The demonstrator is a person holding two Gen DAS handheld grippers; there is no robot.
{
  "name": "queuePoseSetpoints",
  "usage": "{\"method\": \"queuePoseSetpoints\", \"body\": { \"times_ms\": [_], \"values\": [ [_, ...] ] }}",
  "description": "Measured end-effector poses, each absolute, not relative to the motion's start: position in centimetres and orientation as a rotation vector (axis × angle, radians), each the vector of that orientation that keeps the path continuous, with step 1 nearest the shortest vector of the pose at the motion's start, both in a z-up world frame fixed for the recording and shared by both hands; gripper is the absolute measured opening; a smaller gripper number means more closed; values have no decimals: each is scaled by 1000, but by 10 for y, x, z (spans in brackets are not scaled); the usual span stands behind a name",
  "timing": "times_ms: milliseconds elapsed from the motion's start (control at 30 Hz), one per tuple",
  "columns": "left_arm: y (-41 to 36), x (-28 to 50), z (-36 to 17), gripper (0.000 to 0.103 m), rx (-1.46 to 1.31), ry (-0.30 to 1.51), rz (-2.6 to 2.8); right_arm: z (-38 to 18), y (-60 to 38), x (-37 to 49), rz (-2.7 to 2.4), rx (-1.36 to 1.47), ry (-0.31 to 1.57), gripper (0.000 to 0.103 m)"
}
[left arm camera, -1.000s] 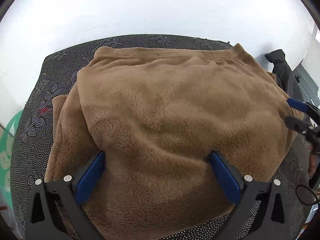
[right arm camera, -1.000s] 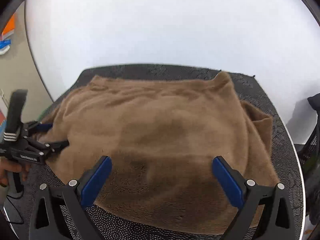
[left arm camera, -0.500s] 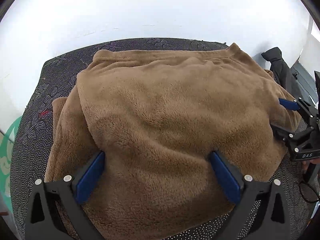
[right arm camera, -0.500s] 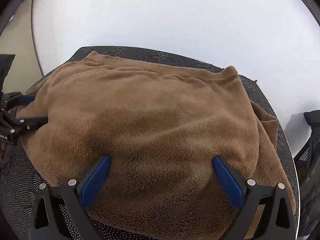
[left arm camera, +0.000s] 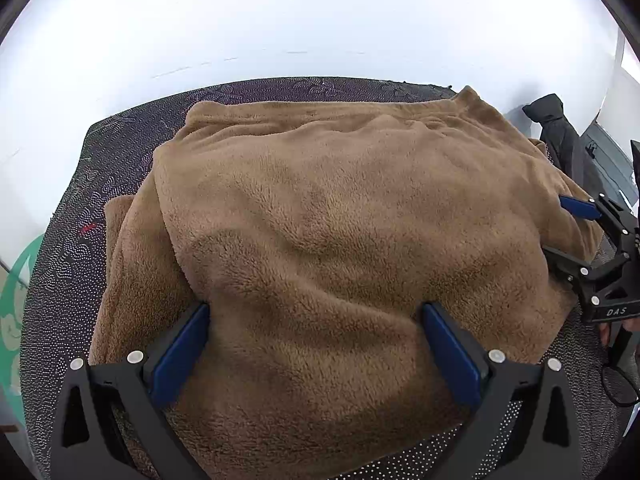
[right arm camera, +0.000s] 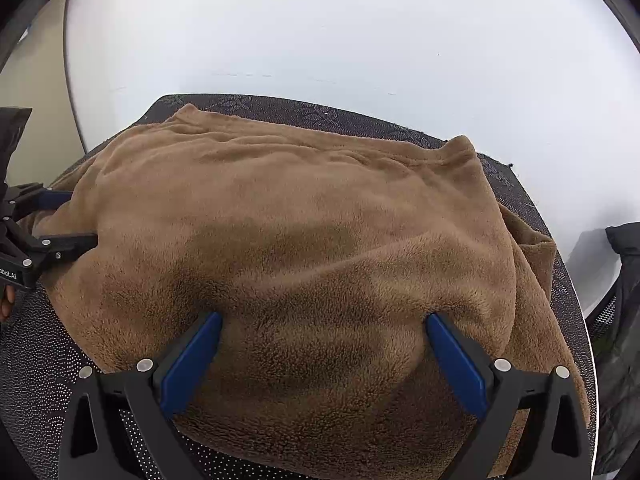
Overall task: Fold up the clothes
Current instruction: 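Press the folded sweatshirt flat with both open tools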
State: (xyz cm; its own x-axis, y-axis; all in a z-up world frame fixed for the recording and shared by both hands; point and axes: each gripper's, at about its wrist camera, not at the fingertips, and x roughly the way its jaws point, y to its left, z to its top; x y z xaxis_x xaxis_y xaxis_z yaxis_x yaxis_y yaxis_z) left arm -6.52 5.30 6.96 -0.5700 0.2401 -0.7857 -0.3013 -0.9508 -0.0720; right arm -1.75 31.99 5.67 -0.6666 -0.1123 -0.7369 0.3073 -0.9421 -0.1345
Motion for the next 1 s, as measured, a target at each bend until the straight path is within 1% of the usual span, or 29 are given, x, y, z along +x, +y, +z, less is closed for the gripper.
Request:
{"method": "queuePoseSetpoints", "body": {
  "times_ms": [533,733,867,900,933,1000],
  "values": [
    [54,-66,69,103,-1254,97,2542,57,314,-15,-2668,1133,400,102],
    [54,-64,71,103,-1246,70,2553,57,313,-15,-2670,1133,405,102],
    [37,-50,81,103,-1182,-106,2634,57,313,-15,-2682,1139,407,102],
    [29,-45,82,103,-1155,-186,2646,58,313,-14,-2693,1145,397,102],
    [20,-41,83,103,-1128,-264,2655,61,312,-13,-2717,1157,364,102],
    [11,-39,82,103,-1105,-334,2642,71,310,-10,-2759,1159,283,102]
  ]
}}
